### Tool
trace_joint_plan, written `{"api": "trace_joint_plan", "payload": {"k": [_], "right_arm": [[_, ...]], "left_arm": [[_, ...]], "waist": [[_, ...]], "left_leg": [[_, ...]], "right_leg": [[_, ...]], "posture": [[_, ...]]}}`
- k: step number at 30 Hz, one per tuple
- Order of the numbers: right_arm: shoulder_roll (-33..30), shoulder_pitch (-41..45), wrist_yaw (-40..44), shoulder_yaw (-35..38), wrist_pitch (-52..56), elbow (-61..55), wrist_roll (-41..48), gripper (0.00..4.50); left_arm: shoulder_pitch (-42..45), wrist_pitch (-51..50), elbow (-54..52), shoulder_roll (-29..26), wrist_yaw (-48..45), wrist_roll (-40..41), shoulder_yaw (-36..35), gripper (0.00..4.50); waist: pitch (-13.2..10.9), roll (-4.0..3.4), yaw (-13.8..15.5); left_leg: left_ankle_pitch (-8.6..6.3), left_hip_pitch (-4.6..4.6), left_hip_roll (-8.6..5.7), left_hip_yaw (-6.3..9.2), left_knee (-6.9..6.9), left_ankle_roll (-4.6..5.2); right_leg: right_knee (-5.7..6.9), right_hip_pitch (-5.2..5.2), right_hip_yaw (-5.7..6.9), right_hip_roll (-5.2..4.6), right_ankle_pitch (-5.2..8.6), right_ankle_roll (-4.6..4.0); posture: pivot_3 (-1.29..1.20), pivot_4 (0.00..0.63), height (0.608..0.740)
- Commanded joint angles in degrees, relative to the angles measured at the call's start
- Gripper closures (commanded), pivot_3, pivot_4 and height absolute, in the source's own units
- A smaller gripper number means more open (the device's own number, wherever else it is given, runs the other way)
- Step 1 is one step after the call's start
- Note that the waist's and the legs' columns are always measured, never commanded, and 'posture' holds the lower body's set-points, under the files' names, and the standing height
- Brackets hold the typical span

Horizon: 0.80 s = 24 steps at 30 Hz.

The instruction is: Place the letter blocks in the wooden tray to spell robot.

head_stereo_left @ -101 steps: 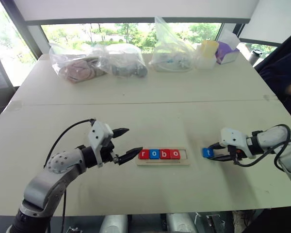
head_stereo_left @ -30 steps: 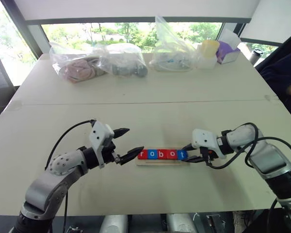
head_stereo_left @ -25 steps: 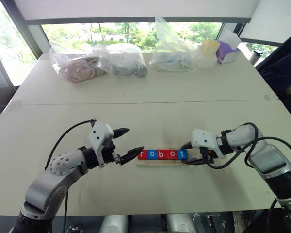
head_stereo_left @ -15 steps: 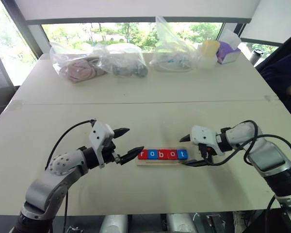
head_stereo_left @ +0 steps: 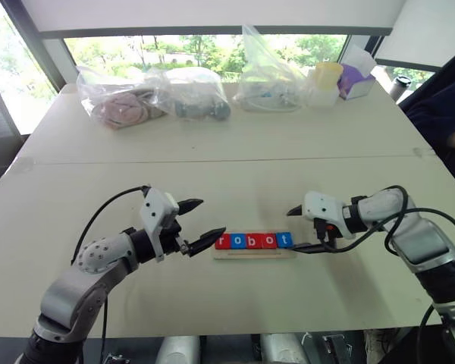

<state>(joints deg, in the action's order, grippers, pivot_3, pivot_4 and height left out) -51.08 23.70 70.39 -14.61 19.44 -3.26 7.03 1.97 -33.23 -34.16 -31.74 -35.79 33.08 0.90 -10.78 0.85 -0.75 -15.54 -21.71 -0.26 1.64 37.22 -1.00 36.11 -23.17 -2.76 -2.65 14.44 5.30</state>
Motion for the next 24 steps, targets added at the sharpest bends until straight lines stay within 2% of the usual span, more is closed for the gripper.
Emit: {"api": "trace_joint_plan", "payload": {"k": [1,7,14,19,24], "right_arm": [[-0.41,0.93,-0.2,2.05,-0.55,0.01,0.04,0.09],[-2.01,-0.33,1.81,5.52,4.62,-3.11,5.13,0.09],[-6.97,-4.55,5.18,11.89,11.49,-8.96,12.53,0.09],[-10.78,-8.26,7.69,15.51,12.16,-11.77,15.49,0.09],[-11.52,-7.22,8.46,16.3,12.11,-12.22,17.22,0.09]], "left_arm": [[0.37,0.55,-1.34,-0.1,0.0,0.03,-0.52,0.0],[-0.3,-0.64,-1.82,-0.21,0.67,0.78,-1.26,0.0],[-3.53,-5.12,-4.72,-2.37,1.1,6.44,-6.8,0.0],[-7.27,-7.01,-7.06,-6.83,-1.32,9.37,-10.57,0.0],[-9.37,-7.81,-7.85,-11.61,-5.68,12.6,-13.73,0.0]], "waist": [[0.0,0.0,0.01],[0.0,0.0,0.06],[0.0,0.0,0.11],[-0.01,0.0,0.06],[-0.01,0.01,0.05]], "left_leg": [[0.0,0.0,0.0,0.0,0.01,0.0],[0.0,-0.01,0.0,0.0,0.02,0.0],[0.0,-0.06,0.01,0.04,0.01,0.0],[0.0,-0.05,0.01,0.01,0.0,0.0],[0.0,-0.05,0.02,-0.01,0.01,0.0]], "right_leg": [[0.0,0.0,0.0,0.0,0.0,0.0],[0.0,0.01,0.0,0.0,0.0,0.0],[0.0,-0.04,0.01,-0.02,0.0,0.0],[-0.01,-0.04,0.0,-0.01,0.01,-0.01],[0.0,-0.05,0.0,0.0,0.02,-0.02]], "posture": [[0.0,0.15,0.74],[0.0,0.15,0.74],[0.0,0.15,0.74],[0.0,0.15,0.74],[0.0,0.15,0.74]]}}
